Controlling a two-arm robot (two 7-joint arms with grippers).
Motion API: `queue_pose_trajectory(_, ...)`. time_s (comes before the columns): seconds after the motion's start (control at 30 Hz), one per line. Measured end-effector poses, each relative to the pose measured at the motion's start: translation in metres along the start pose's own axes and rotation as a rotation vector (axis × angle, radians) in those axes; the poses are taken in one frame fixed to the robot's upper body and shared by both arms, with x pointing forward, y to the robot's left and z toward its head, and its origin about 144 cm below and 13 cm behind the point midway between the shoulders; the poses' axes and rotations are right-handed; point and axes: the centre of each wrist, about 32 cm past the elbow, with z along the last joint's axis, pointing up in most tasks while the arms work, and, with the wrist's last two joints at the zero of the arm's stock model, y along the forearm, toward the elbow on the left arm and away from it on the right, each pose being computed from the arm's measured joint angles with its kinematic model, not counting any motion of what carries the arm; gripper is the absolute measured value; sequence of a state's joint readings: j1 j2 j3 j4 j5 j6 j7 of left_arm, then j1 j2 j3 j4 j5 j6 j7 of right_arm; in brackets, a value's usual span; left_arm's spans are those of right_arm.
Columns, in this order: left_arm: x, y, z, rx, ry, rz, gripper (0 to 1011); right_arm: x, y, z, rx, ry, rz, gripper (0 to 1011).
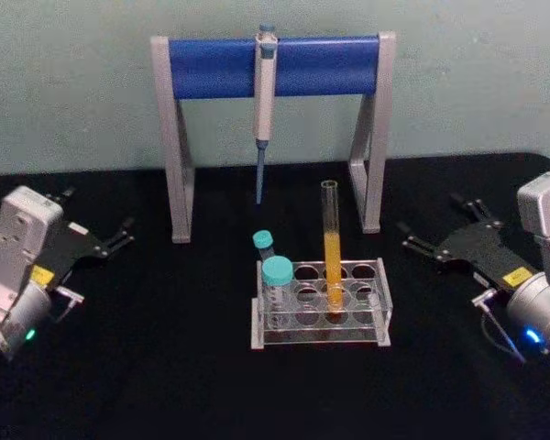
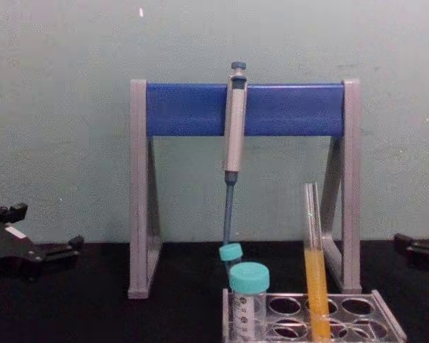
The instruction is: Pick up the test tube from the test tube rack, shake it, then place it back into the test tube rack.
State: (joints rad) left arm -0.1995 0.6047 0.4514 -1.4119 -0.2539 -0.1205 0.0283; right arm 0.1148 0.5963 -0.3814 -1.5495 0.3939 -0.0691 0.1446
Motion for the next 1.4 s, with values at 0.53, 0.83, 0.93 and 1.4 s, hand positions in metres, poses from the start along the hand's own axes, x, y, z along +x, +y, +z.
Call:
queue_pose_trajectory(0.53, 0.000, 0.000, 0.000, 0.000, 0.000, 0.000, 1001, -0.019, 0.002, 0.021, -0.036, 0.139, 0.191, 1000)
queue_pose_trajectory(0.83, 0.000, 0.000, 0.000, 0.000, 0.000, 0.000, 1001, -0.027, 0.014, 0.025, -0.078, 0.175, 0.254, 1000)
queue_pose_trajectory(0.93, 0.000, 0.000, 0.000, 0.000, 0.000, 0.000, 1002, -0.029, 0.020, 0.025, -0.087, 0.180, 0.262, 1000)
queue_pose_trajectory(1.4, 0.000, 0.000, 0.000, 0.000, 0.000, 0.000, 1001, -0.035, 0.047, 0.025, -0.097, 0.164, 0.264, 1000)
